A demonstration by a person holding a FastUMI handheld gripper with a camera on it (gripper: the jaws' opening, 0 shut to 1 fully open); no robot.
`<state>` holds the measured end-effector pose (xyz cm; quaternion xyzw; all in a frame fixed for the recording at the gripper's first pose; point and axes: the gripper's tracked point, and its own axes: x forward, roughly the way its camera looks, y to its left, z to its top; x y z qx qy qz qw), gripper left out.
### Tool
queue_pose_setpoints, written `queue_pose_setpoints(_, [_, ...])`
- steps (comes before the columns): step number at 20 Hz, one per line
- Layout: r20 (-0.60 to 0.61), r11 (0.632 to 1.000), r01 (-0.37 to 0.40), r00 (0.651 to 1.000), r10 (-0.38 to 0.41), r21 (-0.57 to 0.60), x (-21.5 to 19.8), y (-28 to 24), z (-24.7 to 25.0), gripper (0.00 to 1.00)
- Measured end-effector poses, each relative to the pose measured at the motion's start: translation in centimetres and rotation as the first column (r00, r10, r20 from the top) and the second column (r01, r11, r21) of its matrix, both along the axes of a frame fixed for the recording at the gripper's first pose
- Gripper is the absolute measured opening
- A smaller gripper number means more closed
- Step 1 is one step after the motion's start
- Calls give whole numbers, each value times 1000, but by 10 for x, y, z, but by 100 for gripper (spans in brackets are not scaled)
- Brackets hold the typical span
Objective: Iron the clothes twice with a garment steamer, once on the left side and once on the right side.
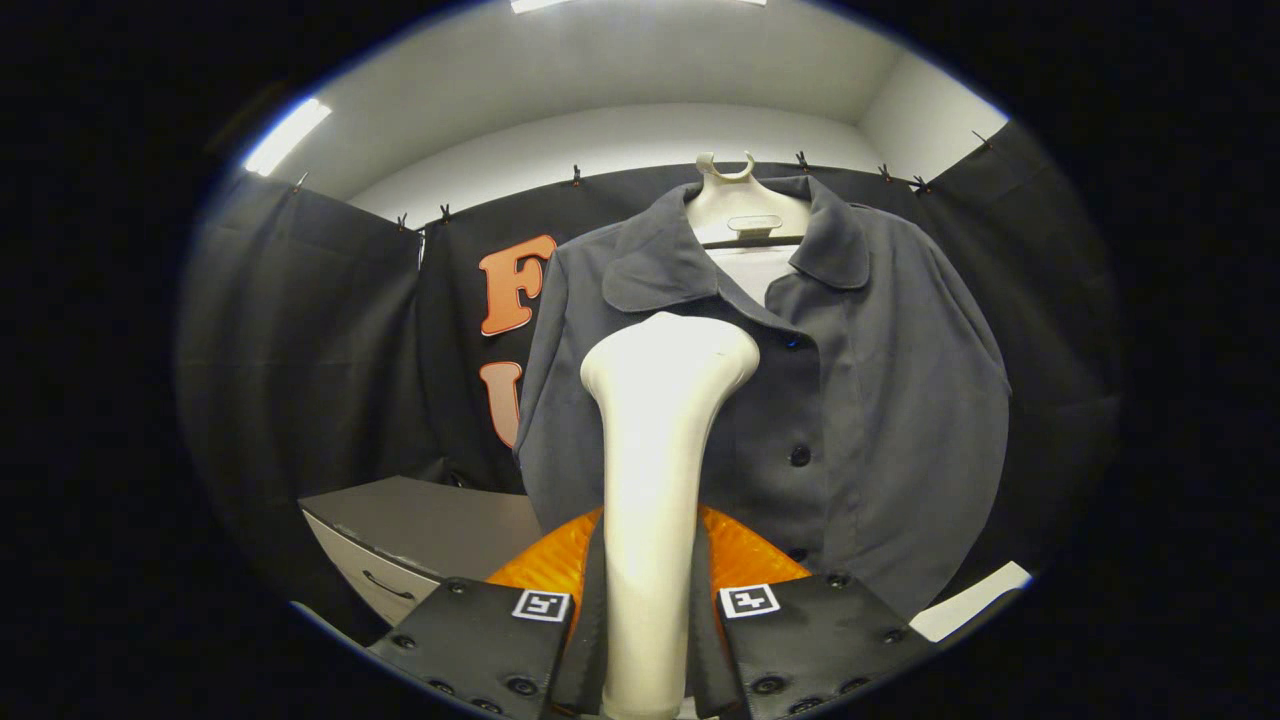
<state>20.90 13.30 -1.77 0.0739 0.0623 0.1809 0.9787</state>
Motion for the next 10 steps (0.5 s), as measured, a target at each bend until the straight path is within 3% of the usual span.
queue_pose_setpoints(10, [-6,1000,-21,1000,21,-18,-8,5,-30,40])
